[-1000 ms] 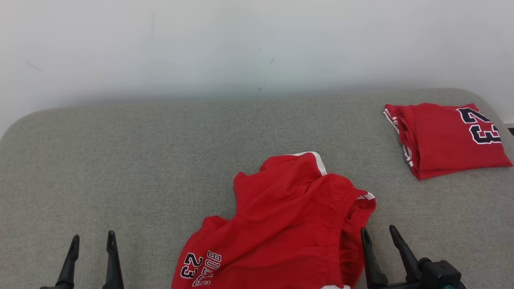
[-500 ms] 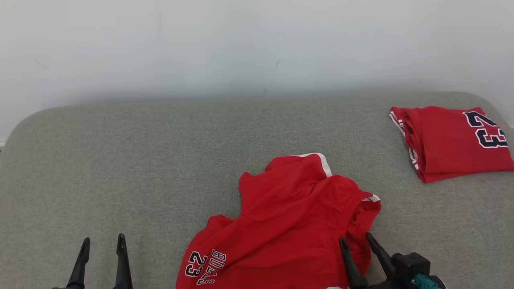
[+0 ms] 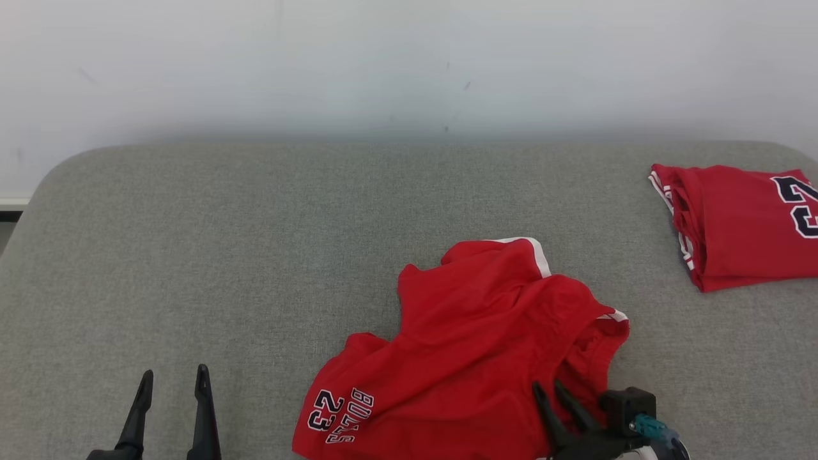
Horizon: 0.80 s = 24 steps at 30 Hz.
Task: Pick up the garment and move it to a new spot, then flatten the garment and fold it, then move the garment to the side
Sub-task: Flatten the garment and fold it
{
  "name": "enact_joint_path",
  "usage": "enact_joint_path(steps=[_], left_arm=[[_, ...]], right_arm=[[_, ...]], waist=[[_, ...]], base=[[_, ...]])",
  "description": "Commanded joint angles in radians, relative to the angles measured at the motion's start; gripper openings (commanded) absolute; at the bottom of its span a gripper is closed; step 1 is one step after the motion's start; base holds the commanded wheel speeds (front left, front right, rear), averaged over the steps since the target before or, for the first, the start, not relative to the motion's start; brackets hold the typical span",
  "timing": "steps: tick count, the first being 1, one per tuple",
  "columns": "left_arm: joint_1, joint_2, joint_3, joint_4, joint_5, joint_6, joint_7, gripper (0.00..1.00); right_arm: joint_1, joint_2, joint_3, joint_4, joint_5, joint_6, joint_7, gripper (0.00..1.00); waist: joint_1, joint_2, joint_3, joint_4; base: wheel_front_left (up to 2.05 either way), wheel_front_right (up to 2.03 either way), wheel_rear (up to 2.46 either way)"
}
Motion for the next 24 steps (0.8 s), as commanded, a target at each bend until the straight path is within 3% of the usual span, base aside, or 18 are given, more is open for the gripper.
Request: enact_joint_path(steps=[1, 18, 24], left_arm=[[-0.012, -0.002, 0.002, 0.001, 0.002, -0.005, -0.003, 1.0], [-0.029, -0.007, -0.028, 0.007, -0.024, 0.008, -0.003, 1.0], [-0.043, -0.007, -0.064, 0.017, -0.031, 0.007, -0.003, 1.0]], right_arm=[[-0.016, -0.002, 0.006, 0.006, 0.007, -0.003, -0.006, 0.0], [-0.189, -0.104, -0.031, -0.036, 0.046, -0.003, -0.083, 0.0], [-0.323, -0.148, -0.067, 0.04, 0.077, -0.003, -0.05, 0.0]], waist=[[0.0, 0.0, 0.01, 0.004], [0.0, 0.0, 0.043, 0.005], [0.0, 0.0, 0.055, 0.011]], base=[[0.0, 0.0, 0.0], [0.0, 0.0, 0.0], [0.0, 0.0, 0.0]])
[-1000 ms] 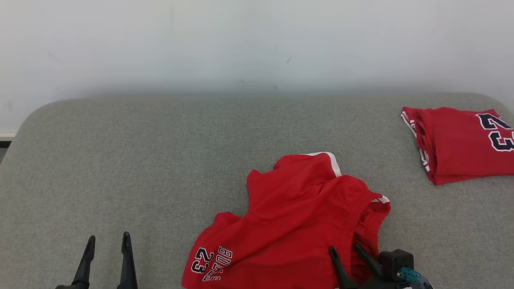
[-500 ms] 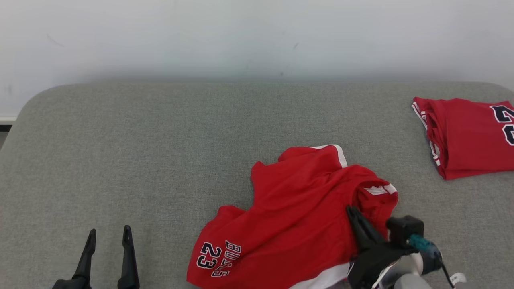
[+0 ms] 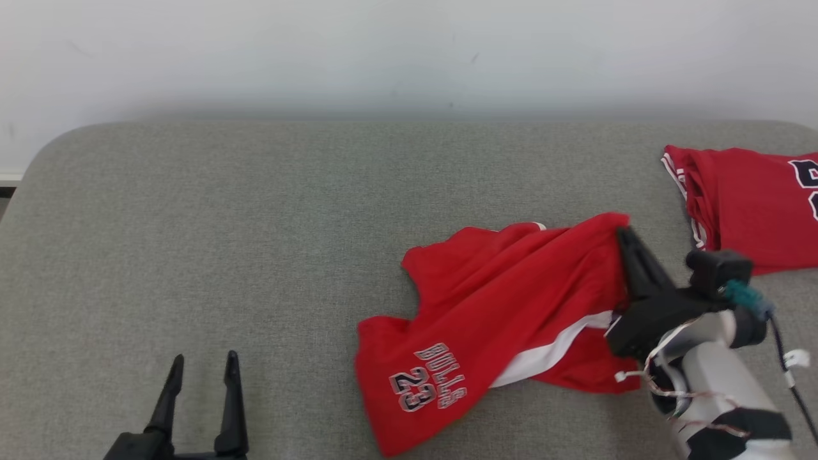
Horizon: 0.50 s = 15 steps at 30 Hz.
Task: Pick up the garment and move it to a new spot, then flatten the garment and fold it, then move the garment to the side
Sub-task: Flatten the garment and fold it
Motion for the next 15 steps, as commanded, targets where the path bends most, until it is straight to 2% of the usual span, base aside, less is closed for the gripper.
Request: enact_joint_path(steps=[1, 5, 9, 10, 11, 15], left_arm=[[-0.007, -0.002, -0.004, 0.002, -0.002, 0.0, -0.003, 1.0], [-0.02, -0.002, -0.036, 0.015, -0.009, -0.002, -0.003, 1.0], [-0.024, -0.001, -0.059, 0.029, -0.021, -0.002, -0.003, 1.0], [-0.025, -0.001, -0.062, 0.032, -0.022, -0.001, -0.003, 1.0], [-0.023, -0.002, -0.063, 0.034, -0.024, 0.0, -0.003, 1.0], [-0.001, -0.002, -0.055, 0.043, -0.025, 0.002, -0.003, 1.0]], right_arm=[[-0.011, -0.005, -0.003, 0.012, 0.003, -0.003, 0.006, 0.0], [-0.084, -0.04, -0.039, 0.145, -0.017, -0.003, 0.029, 0.0], [-0.13, -0.048, -0.022, 0.259, -0.033, -0.003, 0.021, 0.0], [-0.137, -0.047, -0.013, 0.275, -0.035, -0.003, 0.007, 0.27], [-0.14, -0.042, -0.005, 0.289, -0.031, -0.003, -0.006, 1.0], [-0.128, -0.042, 0.029, 0.329, -0.014, -0.003, -0.054, 1.0]], waist=[[-0.0001, -0.0001, 0.002, 0.005], [-0.0001, -0.0001, 0.004, 0.026], [-0.0001, -0.0001, 0.0, 0.048], [-0.0001, -0.0001, -0.002, 0.049], [-0.0001, -0.0001, -0.005, 0.049], [-0.0001, -0.0001, -0.029, 0.037]], base=[[0.0, 0.0, 0.0], [0.0, 0.0, 0.0], [0.0, 0.0, 0.0], [0.0, 0.0, 0.0], [0.0, 0.0, 0.0], [0.0, 0.0, 0.0]])
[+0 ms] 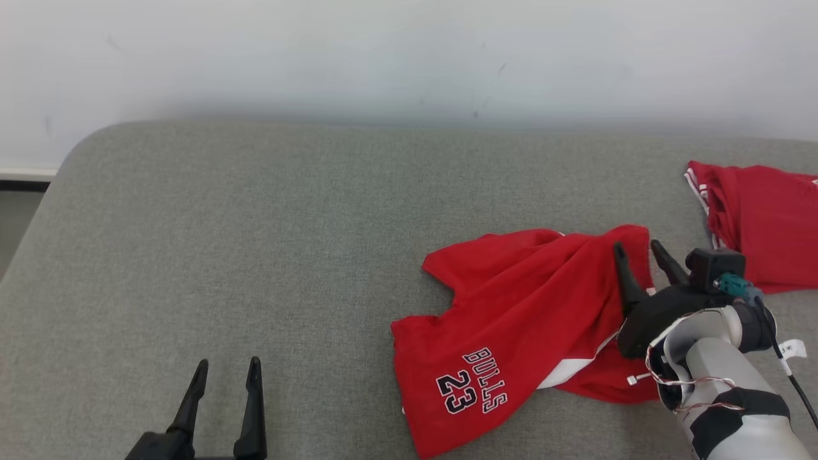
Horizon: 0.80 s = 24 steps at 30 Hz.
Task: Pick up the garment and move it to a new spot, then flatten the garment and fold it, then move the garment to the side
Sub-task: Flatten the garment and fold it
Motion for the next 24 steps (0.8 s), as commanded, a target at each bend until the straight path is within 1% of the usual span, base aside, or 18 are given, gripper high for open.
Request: enact_joint_path(steps=[1, 5, 9, 11, 15, 20, 22, 23, 24], left_arm=[[0.019, -0.001, 0.007, 0.005, -0.008, 0.001, -0.003, 1.0], [0.034, -0.001, 0.023, 0.007, -0.002, -0.002, -0.003, 1.0], [0.043, -0.001, 0.04, 0.001, -0.002, -0.003, -0.003, 1.0], [0.05, -0.001, 0.046, -0.004, -0.003, -0.004, -0.003, 1.0], [0.062, -0.001, 0.061, -0.013, -0.002, -0.004, -0.003, 1.0], [0.065, -0.001, 0.079, -0.017, 0.002, -0.005, -0.003, 1.0], [0.067, -0.001, 0.083, -0.019, 0.004, -0.007, -0.003, 1.0], [0.067, -0.001, 0.083, -0.019, 0.004, -0.007, -0.003, 1.0], [0.067, -0.001, 0.085, -0.019, 0.006, -0.008, -0.003, 1.0]], right_arm=[[0.015, -0.004, 0.014, 0.009, 0.005, -0.003, -0.021, 1.0], [0.057, -0.003, 0.064, -0.007, 0.014, -0.003, -0.051, 1.0], [0.11, -0.021, 0.078, -0.084, 0.023, -0.003, -0.068, 1.0], [0.141, -0.024, 0.073, -0.142, 0.022, -0.003, -0.072, 1.0], [0.211, -0.026, 0.03, -0.307, -0.009, -0.003, -0.073, 1.0], [0.314, 0.014, -0.035, -0.5, -0.059, -0.003, -0.074, 1.0], [0.356, 0.035, -0.055, -0.561, -0.081, -0.003, -0.074, 1.0], [0.356, 0.035, -0.055, -0.561, -0.081, -0.003, -0.074, 1.0], [0.378, 0.045, -0.063, -0.59, -0.093, -0.003, -0.074, 1.0]], waist=[[-0.0001, -0.0001, -0.021, -0.016], [-0.0001, -0.0001, -0.05, -0.041], [-0.0001, -0.0001, -0.063, -0.068], [-0.0001, -0.0001, -0.065, -0.082], [-0.0001, -0.0001, -0.066, -0.106], [-0.0001, -0.0001, -0.068, -0.126], [-0.0001, -0.0001, -0.069, -0.129], [-0.0001, -0.0001, -0.069, -0.129], [-0.0001, -0.0001, -0.07, -0.131]], base=[[0.0, 0.0, 0.0], [0.0, 0.0, 0.0], [0.0, 0.0, 0.0], [0.0, 0.0, 0.0], [0.0, 0.0, 0.0], [0.0, 0.0, 0.0], [0.0, 0.0, 0.0], [0.0, 0.0, 0.0], [0.0, 0.0, 0.0]])
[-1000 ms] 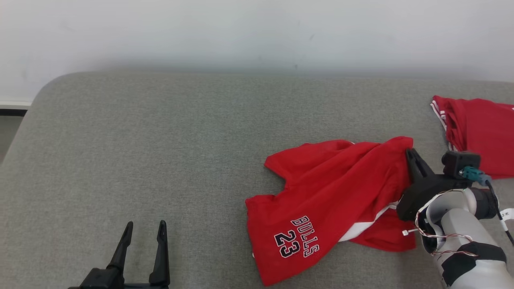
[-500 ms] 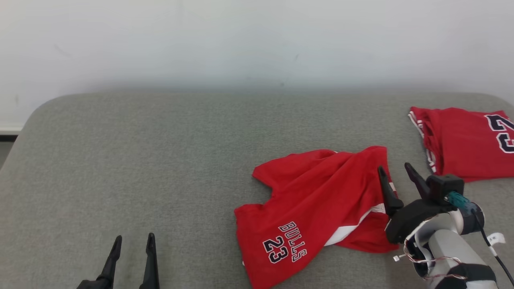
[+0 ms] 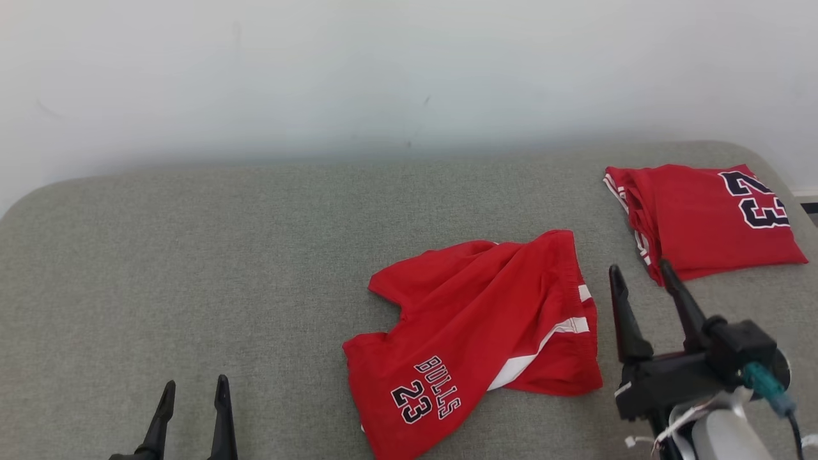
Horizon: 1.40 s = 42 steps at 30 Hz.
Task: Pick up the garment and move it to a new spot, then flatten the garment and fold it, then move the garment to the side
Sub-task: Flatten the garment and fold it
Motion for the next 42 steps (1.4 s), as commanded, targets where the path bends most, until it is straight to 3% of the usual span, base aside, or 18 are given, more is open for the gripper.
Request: enact_joint_path(steps=[1, 11, 21, 36, 42], left_arm=[[0.012, -0.001, 0.004, -0.003, 0.004, -0.003, -0.003, 1.0], [0.019, -0.001, 0.005, -0.009, 0.011, -0.007, -0.003, 1.0], [0.02, -0.001, -0.032, 0.016, 0.013, -0.013, -0.003, 1.0], [-0.054, 0.001, -0.385, 0.228, -0.048, -0.015, -0.003, 1.0], [-0.096, 0.001, -0.465, 0.319, -0.09, -0.015, -0.003, 1.0]], right_arm=[[0.027, 0.015, -0.005, -0.02, -0.015, -0.003, -0.004, 1.0], [0.213, 0.114, -0.057, -0.195, -0.05, -0.003, -0.004, 1.0], [0.274, 0.16, -0.052, -0.213, -0.054, -0.003, -0.004, 1.0], [0.243, 0.167, -0.027, -0.198, -0.052, -0.003, -0.004, 1.0], [0.227, 0.161, -0.015, -0.196, -0.051, -0.003, -0.004, 1.0]], waist=[[0.0, 0.0, -0.002, -0.002], [0.0, 0.0, -0.001, 0.011], [0.0, 0.0, 0.003, 0.008], [0.0, 0.0, 0.017, -0.005], [0.0, 0.0, 0.032, -0.035]], base=[[0.0, 0.0, 0.0], [0.0, 0.0, 0.0], [0.0, 0.0, 0.0], [0.0, 0.0, 0.0], [0.0, 0.0, 0.0]])
